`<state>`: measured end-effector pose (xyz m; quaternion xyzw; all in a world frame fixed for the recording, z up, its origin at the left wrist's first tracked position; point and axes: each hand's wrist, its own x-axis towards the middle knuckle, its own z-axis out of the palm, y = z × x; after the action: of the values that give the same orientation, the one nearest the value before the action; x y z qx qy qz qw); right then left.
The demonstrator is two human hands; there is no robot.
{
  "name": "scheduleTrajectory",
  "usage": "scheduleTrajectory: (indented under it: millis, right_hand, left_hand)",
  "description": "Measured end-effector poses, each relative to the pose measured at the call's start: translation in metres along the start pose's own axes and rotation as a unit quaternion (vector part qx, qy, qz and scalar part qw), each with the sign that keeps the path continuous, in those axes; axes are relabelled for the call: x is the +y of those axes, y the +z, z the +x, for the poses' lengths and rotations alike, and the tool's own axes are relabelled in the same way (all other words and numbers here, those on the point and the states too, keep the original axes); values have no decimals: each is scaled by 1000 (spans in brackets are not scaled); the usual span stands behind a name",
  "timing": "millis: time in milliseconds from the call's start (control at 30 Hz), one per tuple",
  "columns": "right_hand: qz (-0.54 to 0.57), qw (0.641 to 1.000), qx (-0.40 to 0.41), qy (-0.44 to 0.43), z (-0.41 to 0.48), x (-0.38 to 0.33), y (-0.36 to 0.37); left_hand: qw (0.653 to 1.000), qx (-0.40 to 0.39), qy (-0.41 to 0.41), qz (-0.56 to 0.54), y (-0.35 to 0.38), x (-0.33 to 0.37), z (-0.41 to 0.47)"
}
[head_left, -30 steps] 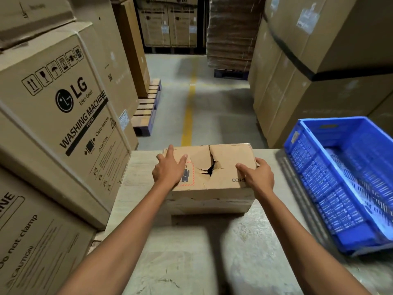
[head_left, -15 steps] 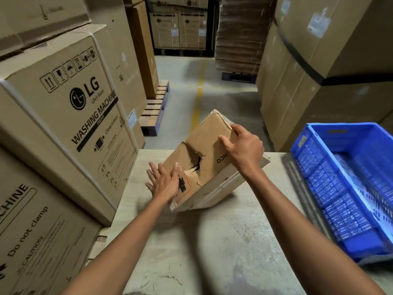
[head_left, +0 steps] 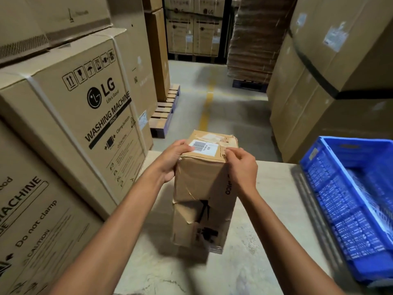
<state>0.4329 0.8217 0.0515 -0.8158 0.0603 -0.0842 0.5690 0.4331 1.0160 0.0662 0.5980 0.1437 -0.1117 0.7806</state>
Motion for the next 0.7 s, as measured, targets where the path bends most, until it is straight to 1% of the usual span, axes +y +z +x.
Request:
scheduleTrajectory:
  millis: [100,267,333,400,433,467,500,533,567,600,633,700]
  right_hand:
    - [16,999,-26,-30,-3,9,-14]
    - [6,998,-10,-67,-18,44,-26]
    - [-3,997,-10,-72,-27,59,-33]
    - [-41,995,-18,-84,-35,68,-40]
    - [-77,992,-13,-100,-36,70,-43]
    - [-125,985,1,-122,-37,71,-45]
    - [-175,972,16,-156,-36,72,-46]
    - [-215,956,24,-196,-33,72,-45]
    - [-240,943,22,-230,-30,71,-45]
    - [-254,933,10,-254,-27,71,-44]
    - [-263,927,-6,-269,-25,69,-43]
    - [-276,917,-25,-286,-23,67,-40]
  left_hand:
    - [999,13,33,-15,12,-15,-7]
    - [998,-11,64,24,19,-56,-10]
    - [995,-21,77,66,22,-67,-10]
    - [982,-5,109,155,31,-72,-15]
    - [960,26,154,230,38,-74,-18]
    - [916,70,223,326,44,-76,-20]
    - [850,106,307,416,49,-79,-22]
    - [785,118,384,472,52,-83,-22]
    - [740,112,436,501,54,-87,-21]
    - [715,103,460,515,56,-90,-20]
    - [708,98,460,527,57,-91,-20]
    - [706,104,433,551,59,-91,-21]
